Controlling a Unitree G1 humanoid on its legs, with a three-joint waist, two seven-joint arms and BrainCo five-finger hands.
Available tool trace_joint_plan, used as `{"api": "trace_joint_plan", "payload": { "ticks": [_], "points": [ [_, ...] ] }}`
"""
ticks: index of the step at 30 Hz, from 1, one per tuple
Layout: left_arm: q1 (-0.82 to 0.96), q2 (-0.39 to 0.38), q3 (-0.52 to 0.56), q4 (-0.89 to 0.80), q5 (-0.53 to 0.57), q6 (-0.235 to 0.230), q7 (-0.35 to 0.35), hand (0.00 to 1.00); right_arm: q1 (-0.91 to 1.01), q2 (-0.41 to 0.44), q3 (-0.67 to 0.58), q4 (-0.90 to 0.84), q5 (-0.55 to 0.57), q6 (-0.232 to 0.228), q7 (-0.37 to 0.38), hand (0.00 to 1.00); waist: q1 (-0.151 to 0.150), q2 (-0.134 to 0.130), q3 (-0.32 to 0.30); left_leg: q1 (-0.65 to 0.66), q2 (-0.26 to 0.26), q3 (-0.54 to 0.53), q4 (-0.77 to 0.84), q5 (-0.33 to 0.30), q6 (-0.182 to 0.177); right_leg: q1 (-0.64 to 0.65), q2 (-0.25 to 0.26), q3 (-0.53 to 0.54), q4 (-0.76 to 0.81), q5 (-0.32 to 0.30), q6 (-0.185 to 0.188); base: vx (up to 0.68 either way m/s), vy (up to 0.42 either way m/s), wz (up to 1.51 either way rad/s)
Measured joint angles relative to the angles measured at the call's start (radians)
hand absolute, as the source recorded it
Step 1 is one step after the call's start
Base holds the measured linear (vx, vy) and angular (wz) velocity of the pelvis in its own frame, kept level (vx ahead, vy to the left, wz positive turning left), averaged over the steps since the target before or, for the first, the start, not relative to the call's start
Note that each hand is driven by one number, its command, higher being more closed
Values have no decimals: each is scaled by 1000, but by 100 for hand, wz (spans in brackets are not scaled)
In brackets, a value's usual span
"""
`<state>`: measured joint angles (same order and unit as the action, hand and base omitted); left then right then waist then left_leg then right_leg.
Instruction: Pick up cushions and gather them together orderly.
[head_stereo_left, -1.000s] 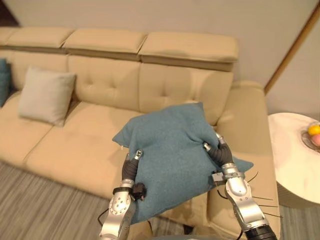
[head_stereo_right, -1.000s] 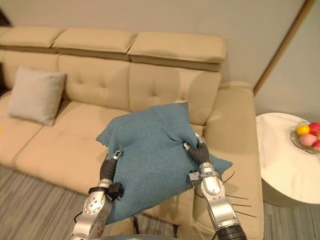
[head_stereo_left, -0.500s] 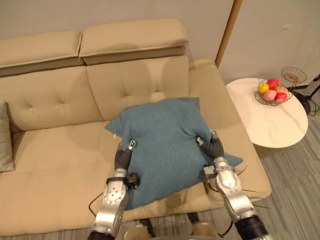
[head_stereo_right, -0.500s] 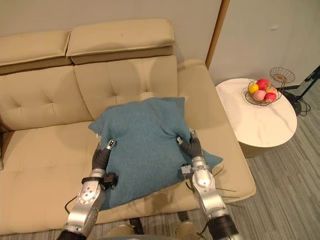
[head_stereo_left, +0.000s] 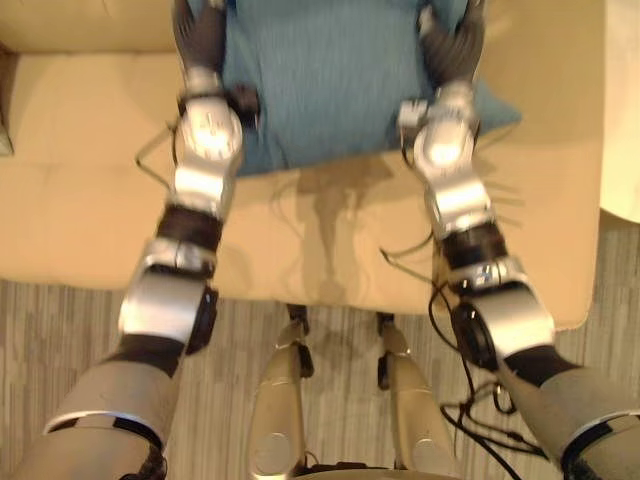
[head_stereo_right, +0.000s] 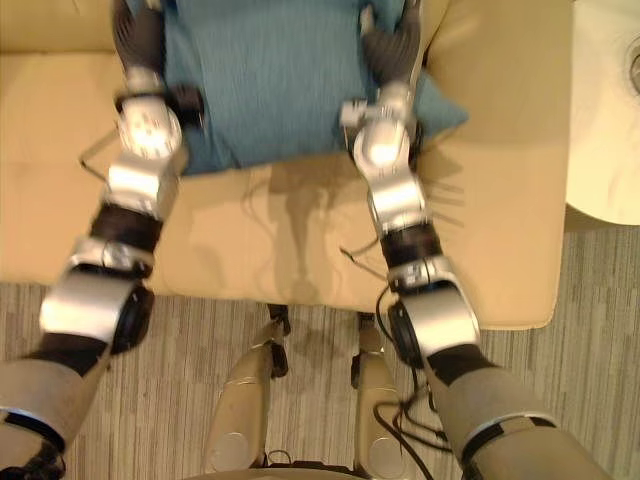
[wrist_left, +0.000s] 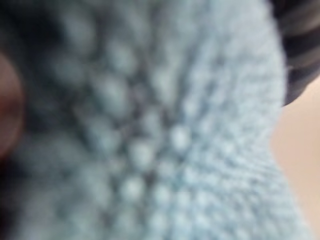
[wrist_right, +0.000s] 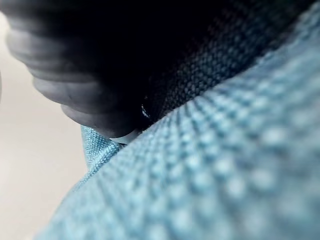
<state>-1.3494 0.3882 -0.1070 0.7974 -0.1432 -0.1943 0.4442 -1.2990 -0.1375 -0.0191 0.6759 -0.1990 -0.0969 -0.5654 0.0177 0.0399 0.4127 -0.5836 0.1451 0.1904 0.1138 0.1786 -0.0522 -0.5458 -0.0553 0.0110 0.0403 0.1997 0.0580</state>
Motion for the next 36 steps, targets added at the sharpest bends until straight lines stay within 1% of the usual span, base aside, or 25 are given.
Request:
{"api": "trace_joint_plan", "payload": {
  "ticks": [2,3,4,5,6,8,11,12,14,16,18,21,22,23,27,29,30,32,33,34,36],
  "points": [
    [-139,24,0,51,-1,1,16,0,-118,-22,-25,55,-7,6,-42,0,-3,1,1,-51,-13,-12,-35,33,7,-64,-9,-12,10,3,3,-71,20,20],
    [-166,28,1,63,-1,1,18,0,-139,-30,-25,66,-7,10,-49,0,-2,1,1,-62,-17,-14,-44,39,6,-77,-11,-13,10,5,4,-49,29,13],
    [-215,34,4,84,-2,2,21,0,-177,-45,-25,90,-7,16,-63,0,-2,2,13,-74,-22,-18,-57,49,9,-91,-15,-16,9,7,6,-34,31,12],
    [-263,43,11,97,-4,2,21,0,-214,-56,-31,113,-5,19,-68,0,-3,2,40,-76,-25,-22,-80,62,8,-100,-19,-21,6,8,7,-30,26,14],
    [-280,47,11,107,-4,2,21,0,-226,-59,-37,125,-5,19,-68,0,-3,4,42,-87,-25,-25,-88,68,7,-110,-20,-25,4,10,8,-18,15,14],
    [-323,50,37,130,-4,4,6,0,-241,-69,-80,144,13,19,-62,0,-2,5,51,-121,-29,-33,-137,102,9,-146,-21,-42,-22,26,8,20,22,14],
    [-323,46,67,159,-25,16,-7,0,-241,-67,-90,147,55,19,-61,0,-2,6,88,-122,-32,-38,-184,126,6,-150,-20,-51,-54,39,7,39,35,6],
    [-319,39,93,165,-40,27,-18,0,-239,-67,-92,147,91,19,-59,0,-3,6,93,-142,-32,-40,-200,137,3,-168,-19,-60,-64,44,6,48,47,5],
    [-315,24,121,165,-44,33,-35,0,-236,-68,-100,147,116,19,-45,0,-2,6,107,-155,-31,-41,-204,140,4,-178,-19,-67,-64,44,6,40,60,7],
    [-279,8,150,164,-45,33,-55,0,-210,-65,-98,146,130,19,-24,0,1,6,107,-162,-31,-39,-203,140,4,-185,-20,-71,-63,44,6,42,84,2],
    [-203,3,204,162,-49,32,-74,0,-158,-65,-64,116,135,19,8,0,0,6,107,-159,-30,-27,-193,139,4,-186,-20,-69,-52,44,6,31,85,-5],
    [-92,3,265,147,-60,32,-77,0,-88,-65,-21,40,151,8,29,0,-1,6,107,-151,-24,-4,-182,138,2,-190,-17,-61,-32,43,6,-2,62,-13],
    [-57,3,277,146,-61,32,-83,0,-66,-65,-11,24,152,5,41,0,-1,6,107,-146,-21,4,-179,136,0,-191,-16,-59,-28,43,6,-34,37,-15],
    [-17,3,281,145,-60,33,-96,0,-34,-65,1,-3,157,-4,48,0,-1,6,107,-144,-20,9,-172,126,-11,-191,-15,-54,-23,36,-2,-44,30,-13],
    [49,16,317,103,-60,34,-115,0,66,-64,7,-72,165,-13,67,0,-1,6,107,-136,-5,17,-167,109,-20,-197,-2,-54,1,24,-12,-87,10,-9],
    [92,52,318,34,-61,33,-115,0,137,-66,6,-146,181,-18,77,0,0,6,107,-122,7,29,-161,105,-16,-195,4,-52,24,14,-24,-107,-13,-8],
    [103,64,318,15,-61,33,-115,0,153,-67,6,-167,187,-20,82,0,0,6,107,-117,9,33,-159,105,-15,-194,6,-51,30,11,-24,-105,-25,-8],
    [165,108,320,-100,-66,28,-113,0,233,-78,8,-279,198,-37,93,0,1,6,107,-92,18,34,-148,105,-16,-167,12,-54,39,8,-23,-103,-35,-3],
    [188,113,320,-131,-70,20,-112,0,261,-84,8,-310,199,-42,99,0,1,6,107,-79,19,33,-148,106,-16,-155,13,-55,43,4,-22,-96,-39,5],
    [250,119,315,-187,-83,-1,-112,0,328,-100,8,-370,199,-56,112,0,2,6,105,-50,22,31,-142,103,-14,-121,15,-60,47,-6,-26,-86,-47,10],
    [382,119,310,-299,-95,-24,-114,0,452,-126,10,-484,200,-69,136,0,4,5,104,-6,27,27,-111,78,-14,-71,15,-65,68,-31,-28,-48,-41,11]
  ]
}}
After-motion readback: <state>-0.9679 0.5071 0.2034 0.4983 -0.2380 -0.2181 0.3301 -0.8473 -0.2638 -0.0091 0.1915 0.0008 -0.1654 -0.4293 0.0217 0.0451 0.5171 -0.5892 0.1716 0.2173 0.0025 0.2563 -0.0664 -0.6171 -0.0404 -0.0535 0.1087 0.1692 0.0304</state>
